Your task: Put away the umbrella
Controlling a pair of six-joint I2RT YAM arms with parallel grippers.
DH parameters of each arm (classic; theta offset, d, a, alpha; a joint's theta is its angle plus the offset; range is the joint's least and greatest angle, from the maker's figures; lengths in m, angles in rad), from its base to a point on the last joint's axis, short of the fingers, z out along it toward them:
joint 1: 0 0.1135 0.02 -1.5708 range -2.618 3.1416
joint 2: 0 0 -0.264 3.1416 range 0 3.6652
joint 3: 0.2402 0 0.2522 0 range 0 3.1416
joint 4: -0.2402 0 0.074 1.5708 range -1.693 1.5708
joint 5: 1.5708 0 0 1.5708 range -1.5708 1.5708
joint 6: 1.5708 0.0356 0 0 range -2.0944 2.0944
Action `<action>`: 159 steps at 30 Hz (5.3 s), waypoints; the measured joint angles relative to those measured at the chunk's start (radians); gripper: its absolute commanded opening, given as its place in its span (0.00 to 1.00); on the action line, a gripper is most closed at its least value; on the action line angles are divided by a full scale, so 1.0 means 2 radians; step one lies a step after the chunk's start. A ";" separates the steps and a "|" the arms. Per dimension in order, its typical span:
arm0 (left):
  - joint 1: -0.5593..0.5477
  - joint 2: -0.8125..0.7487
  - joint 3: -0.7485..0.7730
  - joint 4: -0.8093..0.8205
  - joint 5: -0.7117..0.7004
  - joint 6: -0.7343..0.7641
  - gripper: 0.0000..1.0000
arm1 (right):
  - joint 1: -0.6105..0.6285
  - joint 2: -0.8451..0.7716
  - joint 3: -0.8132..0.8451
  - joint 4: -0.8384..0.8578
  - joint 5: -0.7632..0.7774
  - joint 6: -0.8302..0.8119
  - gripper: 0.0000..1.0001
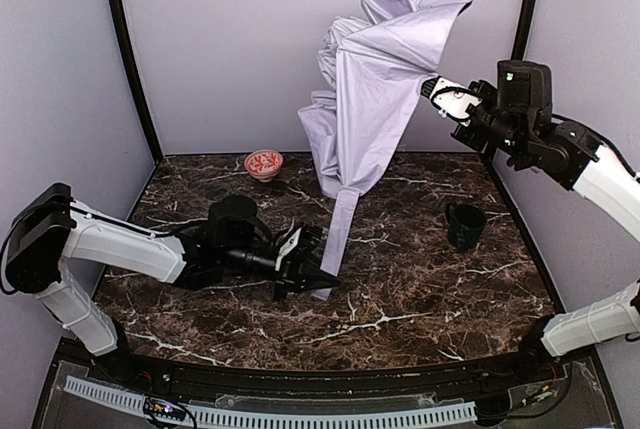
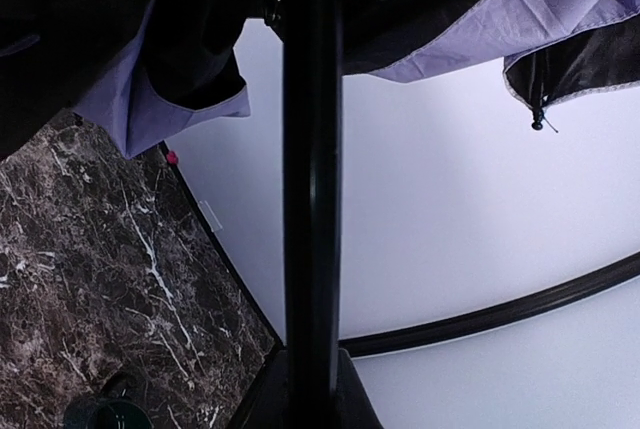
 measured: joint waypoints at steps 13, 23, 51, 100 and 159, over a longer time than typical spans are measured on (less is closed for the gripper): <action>0.076 -0.029 -0.036 -0.062 -0.092 0.103 0.00 | 0.071 -0.093 -0.075 -0.104 -0.180 0.025 0.00; 0.121 0.020 0.014 -0.087 -0.140 0.190 0.00 | 0.148 -0.089 -0.159 -0.157 -0.248 0.048 0.00; 0.136 0.060 0.049 -0.065 -0.182 0.332 0.00 | 0.275 0.072 -0.331 -0.005 -0.270 0.133 0.00; 0.234 0.294 0.365 -0.076 -0.380 0.243 0.74 | 0.221 0.141 -0.336 0.027 -0.223 0.138 0.00; -0.058 -0.154 -0.077 -0.246 -0.186 0.146 0.74 | 0.184 0.147 -0.227 0.201 -0.251 0.491 0.41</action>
